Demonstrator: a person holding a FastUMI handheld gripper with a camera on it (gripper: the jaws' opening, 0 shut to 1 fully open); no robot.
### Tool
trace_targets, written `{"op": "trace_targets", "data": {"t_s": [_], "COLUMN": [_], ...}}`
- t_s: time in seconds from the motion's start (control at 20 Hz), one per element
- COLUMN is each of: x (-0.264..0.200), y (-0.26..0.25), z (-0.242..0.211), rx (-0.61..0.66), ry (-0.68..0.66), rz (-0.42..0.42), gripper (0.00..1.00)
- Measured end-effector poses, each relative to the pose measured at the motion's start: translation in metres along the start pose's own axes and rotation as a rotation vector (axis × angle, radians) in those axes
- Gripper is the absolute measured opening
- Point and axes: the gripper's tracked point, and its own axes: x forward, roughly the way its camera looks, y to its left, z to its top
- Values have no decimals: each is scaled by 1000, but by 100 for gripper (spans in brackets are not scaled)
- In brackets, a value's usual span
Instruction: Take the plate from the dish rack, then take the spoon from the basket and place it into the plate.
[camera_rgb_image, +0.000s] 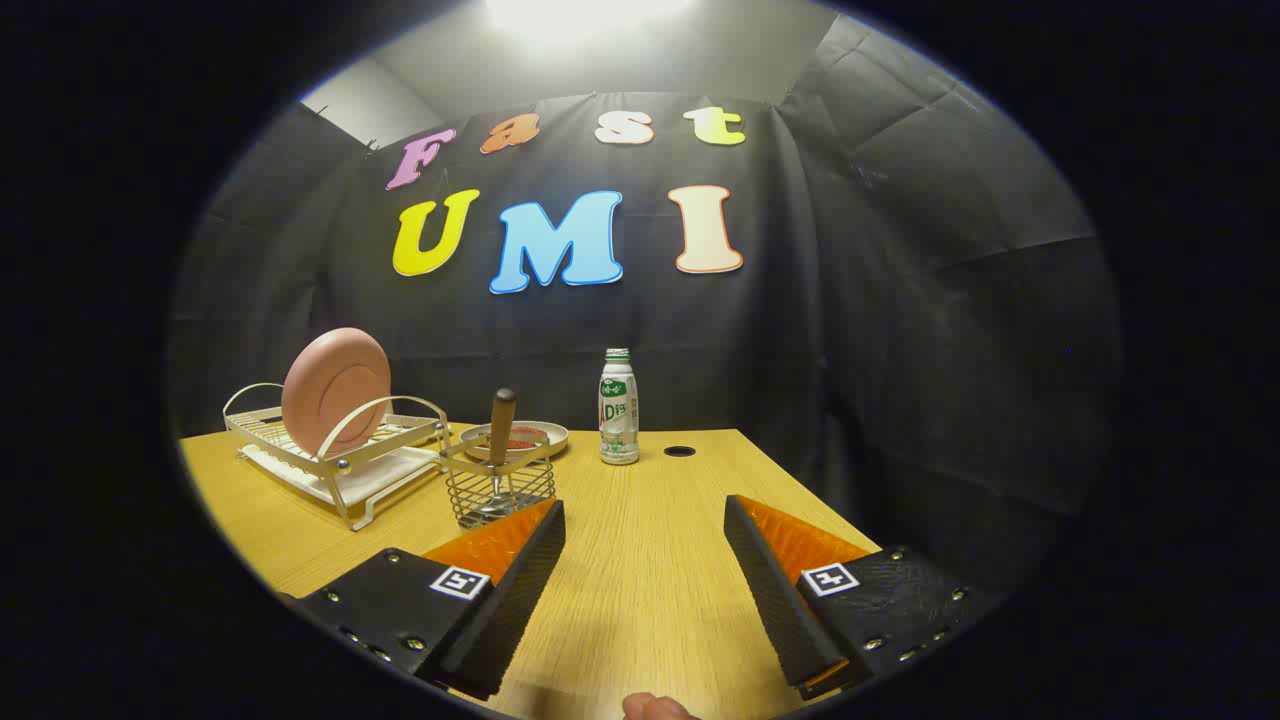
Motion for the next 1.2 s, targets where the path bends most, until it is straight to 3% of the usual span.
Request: {"op": "trace_targets", "data": {"t_s": [0.35,0.7,0.95,1.2], "x": [60,23,-6,-16], "y": [-10,1,54,107], "z": [20,110,169,202], "rx": [13,-9,-18,-37], "ry": [-20,-42,-30,-40], "rz": [-25,-46,-14,4], "gripper": [98,98,98,97]}}
